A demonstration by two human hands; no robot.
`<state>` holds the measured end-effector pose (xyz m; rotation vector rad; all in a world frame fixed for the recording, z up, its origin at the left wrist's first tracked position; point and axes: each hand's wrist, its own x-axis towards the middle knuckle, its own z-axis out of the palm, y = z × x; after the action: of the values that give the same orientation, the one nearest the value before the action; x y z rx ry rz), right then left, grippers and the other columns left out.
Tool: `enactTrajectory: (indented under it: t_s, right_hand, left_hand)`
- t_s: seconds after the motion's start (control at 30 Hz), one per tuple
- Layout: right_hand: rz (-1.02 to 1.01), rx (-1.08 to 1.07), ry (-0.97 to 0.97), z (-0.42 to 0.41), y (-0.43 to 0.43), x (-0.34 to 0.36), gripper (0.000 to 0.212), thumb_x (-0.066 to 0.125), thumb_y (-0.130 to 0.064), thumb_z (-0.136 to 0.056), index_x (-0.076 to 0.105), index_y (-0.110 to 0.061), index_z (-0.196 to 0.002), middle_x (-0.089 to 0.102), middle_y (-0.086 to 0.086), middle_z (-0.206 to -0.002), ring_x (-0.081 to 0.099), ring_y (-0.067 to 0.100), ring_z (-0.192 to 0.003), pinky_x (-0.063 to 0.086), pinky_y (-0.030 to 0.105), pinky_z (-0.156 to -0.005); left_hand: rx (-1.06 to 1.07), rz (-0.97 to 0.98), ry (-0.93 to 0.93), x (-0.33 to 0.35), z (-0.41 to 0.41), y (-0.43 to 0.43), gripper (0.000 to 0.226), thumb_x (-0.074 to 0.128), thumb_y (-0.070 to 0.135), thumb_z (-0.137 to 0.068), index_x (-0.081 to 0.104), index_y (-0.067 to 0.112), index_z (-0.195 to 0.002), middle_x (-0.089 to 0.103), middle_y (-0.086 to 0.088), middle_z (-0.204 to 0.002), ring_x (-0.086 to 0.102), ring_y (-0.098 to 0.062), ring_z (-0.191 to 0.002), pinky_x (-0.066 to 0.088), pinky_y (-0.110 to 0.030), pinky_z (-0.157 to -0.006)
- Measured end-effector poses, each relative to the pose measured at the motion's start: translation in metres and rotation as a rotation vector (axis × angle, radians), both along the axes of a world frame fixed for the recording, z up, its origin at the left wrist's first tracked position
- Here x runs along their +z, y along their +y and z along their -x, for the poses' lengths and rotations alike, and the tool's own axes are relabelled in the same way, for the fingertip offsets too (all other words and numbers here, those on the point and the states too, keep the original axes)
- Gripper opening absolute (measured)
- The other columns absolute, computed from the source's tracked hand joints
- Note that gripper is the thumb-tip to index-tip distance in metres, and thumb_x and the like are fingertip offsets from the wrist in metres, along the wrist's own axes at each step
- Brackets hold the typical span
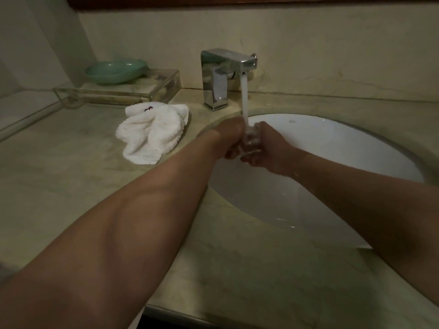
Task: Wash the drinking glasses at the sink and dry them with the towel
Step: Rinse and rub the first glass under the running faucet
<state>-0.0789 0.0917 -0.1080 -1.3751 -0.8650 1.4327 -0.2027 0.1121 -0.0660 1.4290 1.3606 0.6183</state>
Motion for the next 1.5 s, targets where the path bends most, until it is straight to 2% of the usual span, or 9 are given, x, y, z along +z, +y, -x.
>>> enactTrajectory:
  t_s: [0.13, 0.23, 0.53, 0.67, 0.8, 1.0, 1.2, 1.33, 1.5]
  right_hand:
    - [-0.191, -0.175, -0.181, 0.007, 0.008, 0.001, 0.033, 0.042, -0.027, -0.092, 0.066, -0.006, -0.099, 0.067, 0.018, -0.081, 0.061, 0.028, -0.056, 0.045, 0.024, -0.045]
    - [-0.130, -0.254, -0.011, 0.001, 0.012, 0.002, 0.027, 0.038, -0.027, -0.093, 0.060, -0.011, -0.094, 0.060, 0.013, -0.078, 0.055, 0.023, -0.052, 0.042, 0.019, -0.045]
    - [-0.042, -0.039, 0.518, -0.010, 0.000, -0.001, 0.040, 0.022, -0.023, -0.095, 0.057, -0.005, -0.091, 0.051, 0.006, -0.057, 0.048, 0.015, -0.038, 0.036, 0.016, -0.039]
    - [-0.040, 0.139, 0.544, -0.011, -0.004, 0.002, 0.010, 0.052, -0.012, -0.069, 0.060, -0.009, -0.073, 0.039, 0.003, -0.067, 0.039, 0.009, -0.045, 0.025, 0.014, -0.042]
    - [0.033, 0.071, 0.398, -0.015, -0.002, -0.002, 0.018, 0.035, -0.022, -0.078, 0.050, -0.013, -0.076, 0.037, 0.002, -0.067, 0.033, 0.012, -0.049, 0.014, 0.019, -0.052]
    - [0.056, -0.052, 0.173, -0.016, 0.002, 0.001, 0.035, 0.045, -0.040, -0.089, 0.060, -0.010, -0.098, 0.059, 0.007, -0.072, 0.054, 0.020, -0.047, 0.033, 0.018, -0.038]
    - [-0.198, -0.249, -0.031, -0.028, 0.007, 0.022, 0.047, 0.074, -0.050, -0.067, 0.065, -0.013, -0.094, 0.063, 0.007, -0.076, 0.053, 0.015, -0.055, 0.035, 0.025, -0.048]
    - [-0.496, -0.155, -0.414, -0.017, -0.001, 0.028, 0.047, 0.087, -0.037, -0.075, 0.062, -0.021, -0.111, 0.072, 0.002, -0.094, 0.069, 0.012, -0.076, 0.054, 0.024, -0.056]
    - [-0.625, -0.070, -0.880, 0.012, -0.004, 0.020, 0.025, 0.070, -0.045, -0.081, 0.058, -0.025, -0.089, 0.070, -0.008, -0.083, 0.067, 0.013, -0.080, 0.057, 0.036, -0.074]
  left_hand:
    - [0.012, 0.119, -0.105, 0.005, 0.008, 0.002, 0.041, 0.035, 0.035, -0.103, 0.059, 0.014, -0.078, 0.054, -0.005, -0.062, 0.046, -0.015, -0.043, 0.031, -0.018, -0.046]
    - [-0.108, 0.076, -0.129, 0.006, 0.004, 0.005, 0.034, 0.041, 0.041, -0.095, 0.051, 0.022, -0.069, 0.050, -0.001, -0.062, 0.042, -0.014, -0.047, 0.026, -0.020, -0.046]
    - [-0.030, -0.137, 0.018, 0.003, -0.006, 0.005, 0.031, 0.053, 0.040, -0.102, 0.065, 0.011, -0.106, 0.061, -0.006, -0.071, 0.051, -0.018, -0.049, 0.038, -0.020, -0.045]
    - [-0.044, -0.276, 0.144, -0.002, 0.002, 0.011, 0.034, 0.052, 0.033, -0.103, 0.067, 0.011, -0.124, 0.063, -0.008, -0.077, 0.048, -0.018, -0.047, 0.030, -0.016, -0.036]
    - [-0.076, -0.212, 0.272, 0.002, -0.004, 0.002, 0.061, 0.032, 0.074, -0.097, 0.058, 0.027, -0.126, 0.062, -0.005, -0.086, 0.056, -0.019, -0.065, 0.038, -0.024, -0.051]
    - [-0.152, -0.073, 0.196, -0.004, 0.004, 0.004, 0.057, 0.039, 0.066, -0.096, 0.065, 0.016, -0.102, 0.061, -0.007, -0.075, 0.056, -0.020, -0.054, 0.040, -0.024, -0.053]
    - [-0.311, 0.069, -0.114, 0.000, 0.002, 0.002, 0.021, 0.069, 0.024, -0.096, 0.066, 0.015, -0.114, 0.069, -0.009, -0.096, 0.074, -0.030, -0.088, 0.059, -0.029, -0.067]
    - [-0.333, 0.073, -0.025, -0.006, 0.005, 0.003, 0.036, 0.077, -0.005, -0.086, 0.067, 0.002, -0.120, 0.071, -0.015, -0.108, 0.073, -0.031, -0.102, 0.062, -0.040, -0.091]
    - [-0.406, 0.110, 0.161, -0.003, 0.008, -0.005, 0.024, 0.070, -0.013, -0.089, 0.065, 0.010, -0.089, 0.066, -0.006, -0.091, 0.063, -0.021, -0.107, 0.054, -0.040, -0.104]
